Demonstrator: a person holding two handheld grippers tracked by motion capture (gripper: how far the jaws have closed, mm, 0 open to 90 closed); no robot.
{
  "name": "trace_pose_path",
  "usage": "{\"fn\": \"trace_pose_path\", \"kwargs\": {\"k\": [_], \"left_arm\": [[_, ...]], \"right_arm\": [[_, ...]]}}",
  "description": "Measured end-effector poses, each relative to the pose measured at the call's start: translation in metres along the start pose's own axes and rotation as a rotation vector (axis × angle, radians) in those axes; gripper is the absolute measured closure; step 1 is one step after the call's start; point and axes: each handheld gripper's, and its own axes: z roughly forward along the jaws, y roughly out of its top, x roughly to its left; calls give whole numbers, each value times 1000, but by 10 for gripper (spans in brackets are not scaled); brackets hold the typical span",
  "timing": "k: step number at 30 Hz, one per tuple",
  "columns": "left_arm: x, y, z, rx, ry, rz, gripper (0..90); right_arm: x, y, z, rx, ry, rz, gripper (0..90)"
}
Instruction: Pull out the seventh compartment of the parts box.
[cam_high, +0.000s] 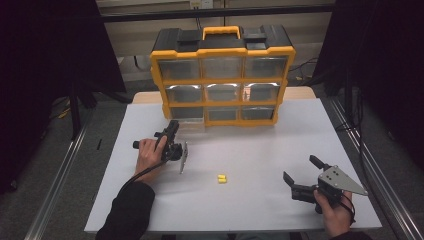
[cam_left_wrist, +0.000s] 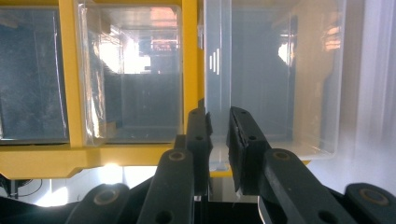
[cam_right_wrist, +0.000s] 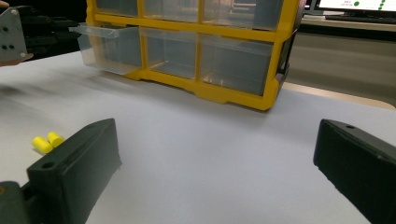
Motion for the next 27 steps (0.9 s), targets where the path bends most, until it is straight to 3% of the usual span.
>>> {"fn": "trace_pose_path", "kwargs": {"k": [8,10,14,15,16,27], "left_arm": [[1,2,-5,10,-10,15,795],[0,2,-6,6,4,4,795],[0,1,-9,-6,-7,0,795],[1,1,-11,-3,9,13,795],[0,1,-12,-5,-6,6,795],[1,2,-20,-13,-9,0,796]], "right_arm": [[0,0,0,-1,4,2,1],[0,0,0,-1,4,3,1],[1,0,0,0,4,2,1],[1,0,0,0,5,2,1],[1,0,0,0,5,2,1],[1,0,0,0,4,1,1]]}}
